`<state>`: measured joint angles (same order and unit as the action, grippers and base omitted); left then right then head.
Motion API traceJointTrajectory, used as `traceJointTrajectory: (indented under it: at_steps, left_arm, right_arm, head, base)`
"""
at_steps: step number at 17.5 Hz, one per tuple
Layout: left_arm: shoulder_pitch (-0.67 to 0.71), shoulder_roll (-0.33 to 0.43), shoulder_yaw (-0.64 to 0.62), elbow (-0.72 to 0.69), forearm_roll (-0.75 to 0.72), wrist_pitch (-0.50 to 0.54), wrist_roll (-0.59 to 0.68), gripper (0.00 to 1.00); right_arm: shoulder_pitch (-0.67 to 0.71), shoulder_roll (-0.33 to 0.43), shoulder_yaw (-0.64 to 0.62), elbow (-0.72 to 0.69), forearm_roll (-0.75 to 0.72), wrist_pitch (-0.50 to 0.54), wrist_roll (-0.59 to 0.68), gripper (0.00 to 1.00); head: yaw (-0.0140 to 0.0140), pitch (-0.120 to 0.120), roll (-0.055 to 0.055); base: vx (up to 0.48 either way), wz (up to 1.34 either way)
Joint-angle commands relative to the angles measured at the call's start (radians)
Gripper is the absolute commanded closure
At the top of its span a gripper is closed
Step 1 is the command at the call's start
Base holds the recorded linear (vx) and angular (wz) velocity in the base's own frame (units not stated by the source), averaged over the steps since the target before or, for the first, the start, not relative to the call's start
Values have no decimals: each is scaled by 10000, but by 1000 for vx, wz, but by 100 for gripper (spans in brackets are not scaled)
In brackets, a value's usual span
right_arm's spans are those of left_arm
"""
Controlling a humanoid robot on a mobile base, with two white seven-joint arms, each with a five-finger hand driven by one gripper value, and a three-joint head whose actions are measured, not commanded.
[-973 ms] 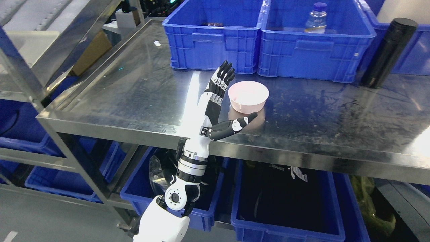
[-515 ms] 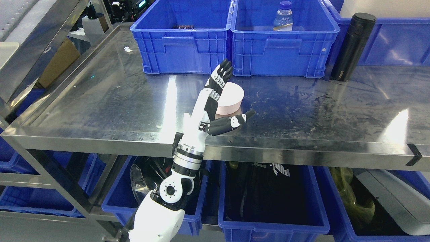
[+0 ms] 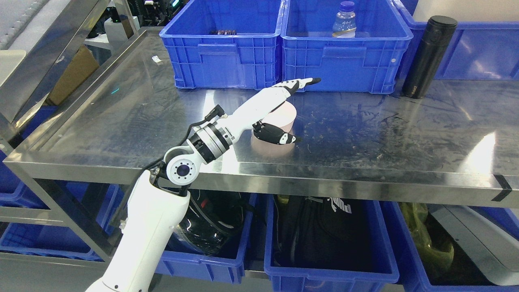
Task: Stack pink IKEA bowl on shelf middle layer
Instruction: 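Swing the left hand over the pink bowl on the steel shelf, then lower the left hand fingers to the pink bowl's rim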
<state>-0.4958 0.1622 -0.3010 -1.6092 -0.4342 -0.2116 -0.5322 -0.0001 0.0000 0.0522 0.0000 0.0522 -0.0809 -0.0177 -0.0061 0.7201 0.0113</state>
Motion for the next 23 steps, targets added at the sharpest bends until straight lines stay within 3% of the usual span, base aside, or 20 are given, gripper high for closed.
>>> traceJointTrajectory:
  at_steps: [1, 4, 7, 8, 10, 13, 17, 23]
  left_arm:
    - [-1223, 957, 51, 46, -1871, 688, -614, 0]
    - [-1026, -54, -42, 62, -1855, 216, -934, 0]
    - [-581, -1250, 567, 123, -1916, -781, -2436, 0]
    - [-580, -1375, 692, 153, -2038, -692, -2789, 1]
    - [-824, -1057, 831, 154, -3061, -218, -3495, 2]
    - [-1850, 124, 710, 138, -3680, -170, -4215, 3]
    - [-3201, 432, 633, 169, -3818, -139, -5338, 3]
    - [-3111, 1477, -794, 1026, -4202, -139, -5751, 2]
  right_arm:
    - [47, -175, 0, -175, 0, -4, -8, 0]
    - [32, -175, 0, -175, 0, -4, -8, 0]
    - [47, -175, 0, -175, 0, -4, -8, 0]
    - [32, -175, 0, -175, 0, -4, -8, 0]
    - [32, -175, 0, -175, 0, -4, -8, 0]
    - [32, -175, 0, -175, 0, -4, -8, 0]
    - [47, -175, 0, -175, 0, -4, -8, 0]
    - [47, -175, 0, -175, 0, -4, -8, 0]
  head:
    - [0, 0, 0]
    - [0, -1, 0]
    - [0, -1, 0]
    - [0, -1, 0]
    - [0, -1, 0]
    - [0, -4, 0]
    - [0, -4, 0]
    - [0, -4, 0]
  base:
    - [0, 0]
    - [0, 0]
    - [0, 0]
    - [0, 0]
    - [0, 0]
    - [0, 0]
    - [0, 0]
    - [0, -2]
